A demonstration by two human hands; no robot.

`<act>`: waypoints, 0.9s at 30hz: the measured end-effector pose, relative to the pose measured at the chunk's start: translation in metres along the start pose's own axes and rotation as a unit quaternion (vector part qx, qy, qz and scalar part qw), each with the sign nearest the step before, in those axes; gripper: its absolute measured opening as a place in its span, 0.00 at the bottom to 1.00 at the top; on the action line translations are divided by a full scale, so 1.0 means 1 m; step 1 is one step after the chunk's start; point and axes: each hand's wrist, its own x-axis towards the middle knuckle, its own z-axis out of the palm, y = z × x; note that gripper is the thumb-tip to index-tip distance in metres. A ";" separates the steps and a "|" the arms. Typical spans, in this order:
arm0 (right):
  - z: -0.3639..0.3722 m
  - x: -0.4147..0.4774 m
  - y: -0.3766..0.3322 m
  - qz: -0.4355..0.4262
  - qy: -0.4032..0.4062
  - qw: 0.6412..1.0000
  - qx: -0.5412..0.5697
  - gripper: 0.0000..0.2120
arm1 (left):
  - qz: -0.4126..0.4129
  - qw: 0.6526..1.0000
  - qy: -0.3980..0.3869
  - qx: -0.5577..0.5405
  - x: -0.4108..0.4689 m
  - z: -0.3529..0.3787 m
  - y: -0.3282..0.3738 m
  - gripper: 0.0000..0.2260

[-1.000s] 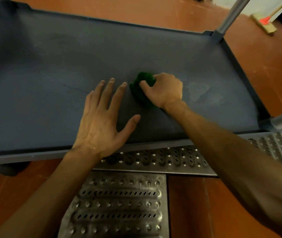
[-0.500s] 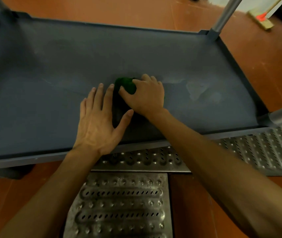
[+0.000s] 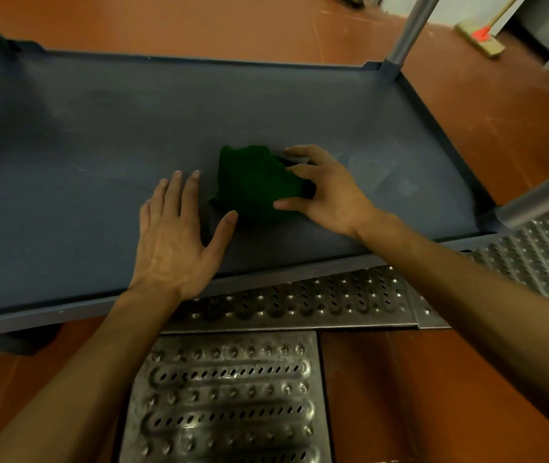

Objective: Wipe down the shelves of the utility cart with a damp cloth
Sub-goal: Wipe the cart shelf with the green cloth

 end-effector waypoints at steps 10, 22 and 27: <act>-0.087 -0.032 0.016 0.128 0.192 0.933 0.275 0.14 | 0.000 1.000 -0.008 -0.003 -0.001 -0.001 0.000 0.40; -0.121 -0.064 0.127 0.352 0.227 0.873 0.251 0.22 | 0.012 1.000 -0.015 -0.001 0.001 -0.001 -0.001 0.39; -0.109 -0.066 0.152 0.424 0.151 0.890 0.071 0.27 | 0.008 1.000 -0.004 0.000 0.000 -0.001 -0.002 0.38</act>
